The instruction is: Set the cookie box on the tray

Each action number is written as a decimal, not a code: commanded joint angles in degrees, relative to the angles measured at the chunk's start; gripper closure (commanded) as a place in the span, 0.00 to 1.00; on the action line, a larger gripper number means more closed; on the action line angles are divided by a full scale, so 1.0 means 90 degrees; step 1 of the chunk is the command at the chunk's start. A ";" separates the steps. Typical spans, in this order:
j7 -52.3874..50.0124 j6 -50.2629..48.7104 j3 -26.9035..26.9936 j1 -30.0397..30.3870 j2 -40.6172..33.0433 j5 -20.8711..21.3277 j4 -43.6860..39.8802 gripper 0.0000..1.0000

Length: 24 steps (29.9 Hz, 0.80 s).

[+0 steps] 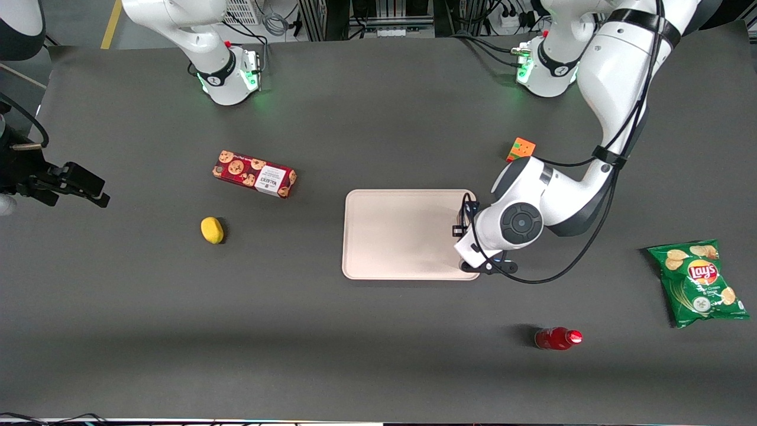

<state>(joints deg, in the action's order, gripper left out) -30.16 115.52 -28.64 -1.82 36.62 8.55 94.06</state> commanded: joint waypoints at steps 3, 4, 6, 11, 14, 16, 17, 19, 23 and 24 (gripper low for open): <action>-0.0194 -0.0238 -0.0129 -0.0042 -0.0134 0.0144 0.0115 0.90; -0.0194 -0.0248 -0.0129 -0.0042 -0.0144 0.0144 0.0115 0.90; -0.0194 -0.0277 -0.0129 -0.0042 -0.0144 0.0144 0.0115 0.89; -0.0194 -0.0297 -0.0148 -0.0061 -0.0105 0.0339 0.0106 0.68; -0.0184 -0.0277 -0.0148 -0.0061 -0.0085 0.0349 0.0106 0.32; -0.0165 -0.0287 -0.0148 -0.0052 -0.0085 0.0349 0.0096 0.11; -0.0165 -0.0287 -0.0148 -0.0052 -0.0095 0.0359 0.0076 0.06; -0.0165 -0.0307 -0.0148 -0.0052 -0.0104 0.0359 0.0047 0.00; -0.0145 -0.0355 -0.0148 -0.0013 -0.0182 0.0359 -0.0109 0.00; -0.0145 -0.0385 -0.0148 -0.0003 -0.0231 0.0349 -0.0167 0.00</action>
<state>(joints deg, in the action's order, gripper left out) -30.33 113.47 -29.92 -1.95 36.53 10.69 93.97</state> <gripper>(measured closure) 0.326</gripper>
